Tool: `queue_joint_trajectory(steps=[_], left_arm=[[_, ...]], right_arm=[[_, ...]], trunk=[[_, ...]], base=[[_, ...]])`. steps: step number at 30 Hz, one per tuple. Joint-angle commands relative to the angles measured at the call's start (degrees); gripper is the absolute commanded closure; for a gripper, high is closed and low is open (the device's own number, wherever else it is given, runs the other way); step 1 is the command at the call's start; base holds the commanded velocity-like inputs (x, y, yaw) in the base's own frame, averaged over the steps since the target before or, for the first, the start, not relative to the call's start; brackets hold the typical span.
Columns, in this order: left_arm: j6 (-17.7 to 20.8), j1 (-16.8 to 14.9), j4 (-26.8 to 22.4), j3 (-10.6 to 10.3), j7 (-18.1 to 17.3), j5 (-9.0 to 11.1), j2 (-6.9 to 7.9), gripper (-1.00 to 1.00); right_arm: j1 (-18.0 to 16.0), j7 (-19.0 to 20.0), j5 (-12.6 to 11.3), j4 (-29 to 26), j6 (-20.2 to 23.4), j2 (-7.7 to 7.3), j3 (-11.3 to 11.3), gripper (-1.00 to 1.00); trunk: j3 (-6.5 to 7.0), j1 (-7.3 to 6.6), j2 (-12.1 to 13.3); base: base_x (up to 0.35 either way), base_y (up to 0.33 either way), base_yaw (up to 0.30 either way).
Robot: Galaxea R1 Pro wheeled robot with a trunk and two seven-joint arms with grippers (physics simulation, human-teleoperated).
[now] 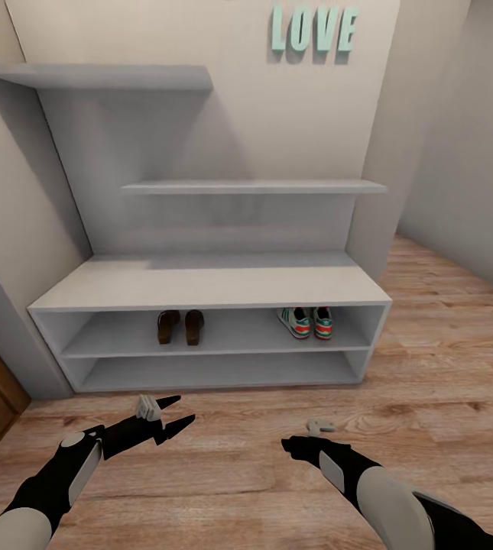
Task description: Pick up the two gym shoes and the two sandals from the corridor floor and place them onto the hallstand (shoe rack) in the corridor, making sure they are on the rack and not on the floor. Arrange them so the two gym shoes are next to each other and the two sandals are next to each other.
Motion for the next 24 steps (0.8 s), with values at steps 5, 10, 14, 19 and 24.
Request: queue_joint_trajectory(steps=[5,10,14,19,24], left_arm=[[-0.36,-0.03,0.06,0.01,-0.13,0.06,0.01,-1.0],[-0.36,-0.03,0.09,0.01,-0.13,0.06,-0.04,-1.0],[-0.39,-0.03,0.1,0.01,-0.13,0.07,-0.06,-1.0],[-0.39,-0.03,0.12,0.01,-0.12,0.08,-0.08,-1.0],[-0.44,-0.03,0.12,0.01,-0.13,0.05,-0.08,-1.0]], right_arm=[[0.03,0.14,0.59,-0.19,0.39,0.02,-0.56,-1.0],[0.7,0.03,0.67,-0.17,0.39,-0.06,-0.61,-1.0],[1.82,-0.02,0.7,-0.17,0.39,-0.34,-0.6,-1.0],[3.64,-0.17,0.85,-0.19,0.39,-0.62,-0.55,-1.0],[4.11,-0.22,0.91,-0.19,0.39,-0.69,-0.54,-1.0]], trunk=[[-0.07,-0.01,-0.02],[-0.07,-0.01,-0.02],[-0.07,-0.01,-0.02],[-0.07,-0.01,-0.02],[-0.07,-0.01,-0.02]], base=[[0.0,0.0,0.0],[0.0,0.0,0.0],[0.0,0.0,0.0],[0.0,0.0,0.0],[0.0,0.0,0.0]])
